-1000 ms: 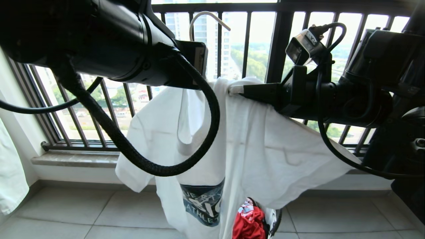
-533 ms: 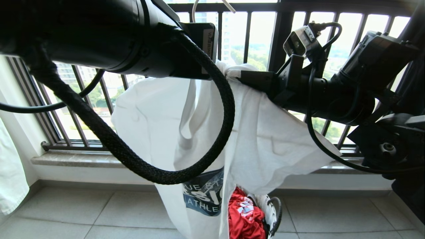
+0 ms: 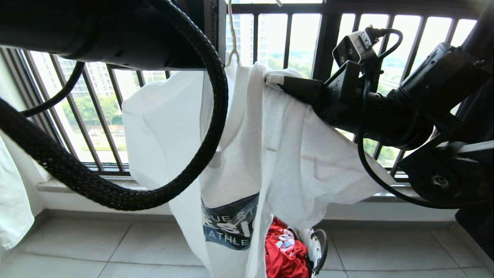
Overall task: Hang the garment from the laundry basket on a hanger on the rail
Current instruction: Hang the clothes on the clothes rack
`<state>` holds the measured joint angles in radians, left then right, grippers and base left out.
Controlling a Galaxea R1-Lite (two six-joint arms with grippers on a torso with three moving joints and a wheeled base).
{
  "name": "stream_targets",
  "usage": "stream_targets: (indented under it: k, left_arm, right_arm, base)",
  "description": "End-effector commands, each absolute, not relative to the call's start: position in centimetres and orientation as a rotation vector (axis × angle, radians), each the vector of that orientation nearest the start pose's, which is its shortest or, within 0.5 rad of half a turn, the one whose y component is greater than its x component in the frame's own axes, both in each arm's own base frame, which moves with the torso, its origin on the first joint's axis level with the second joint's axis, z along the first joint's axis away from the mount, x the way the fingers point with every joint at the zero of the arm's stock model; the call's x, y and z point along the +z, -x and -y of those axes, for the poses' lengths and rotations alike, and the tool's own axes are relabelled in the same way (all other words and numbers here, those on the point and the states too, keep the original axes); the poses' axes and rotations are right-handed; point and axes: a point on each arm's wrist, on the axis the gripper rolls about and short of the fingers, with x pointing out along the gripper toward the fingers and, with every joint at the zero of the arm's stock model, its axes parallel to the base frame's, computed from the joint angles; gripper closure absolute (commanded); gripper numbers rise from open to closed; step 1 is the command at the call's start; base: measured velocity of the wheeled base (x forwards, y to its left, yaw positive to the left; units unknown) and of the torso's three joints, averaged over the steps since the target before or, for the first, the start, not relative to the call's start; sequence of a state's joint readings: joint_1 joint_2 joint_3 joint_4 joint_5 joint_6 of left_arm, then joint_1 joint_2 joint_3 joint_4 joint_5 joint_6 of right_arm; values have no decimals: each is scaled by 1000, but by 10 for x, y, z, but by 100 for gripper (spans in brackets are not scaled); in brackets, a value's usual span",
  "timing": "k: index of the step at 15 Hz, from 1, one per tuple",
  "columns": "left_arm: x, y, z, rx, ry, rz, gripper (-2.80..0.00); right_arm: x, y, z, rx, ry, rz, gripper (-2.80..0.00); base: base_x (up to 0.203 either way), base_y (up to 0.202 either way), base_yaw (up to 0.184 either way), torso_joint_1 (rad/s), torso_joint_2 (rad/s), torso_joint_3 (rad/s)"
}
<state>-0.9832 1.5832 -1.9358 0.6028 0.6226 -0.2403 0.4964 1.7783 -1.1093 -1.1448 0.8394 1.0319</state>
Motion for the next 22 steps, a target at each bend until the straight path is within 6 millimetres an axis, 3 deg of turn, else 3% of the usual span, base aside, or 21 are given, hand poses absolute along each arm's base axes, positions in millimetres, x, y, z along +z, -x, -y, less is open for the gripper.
stream_targets:
  k: [1,19,20,22]
  left_arm:
    - [407,-141,189,-332,75,-221,0]
    - [400,-147,199,-335,68,-218,0]
    - [401,-147,198,-336,65,-216,-280]
    - [400,-147,198,-335,62,-218,-280]
  right_arm:
    - [288,-274,-168,1438,-769,-215,0]
    - [288,-273,-167,1448,-793,-221,0]
    - [288,-273,-167,1446,-809,-233,0]
    - [290,-273,-167,1452,-819,-228,0]
  base:
    - [0,0,0,0,0,0]
    - [0,0,0,0,0,0]
    - [0,0,0,0,0,0]
    - [0,0,0,0,0,0]
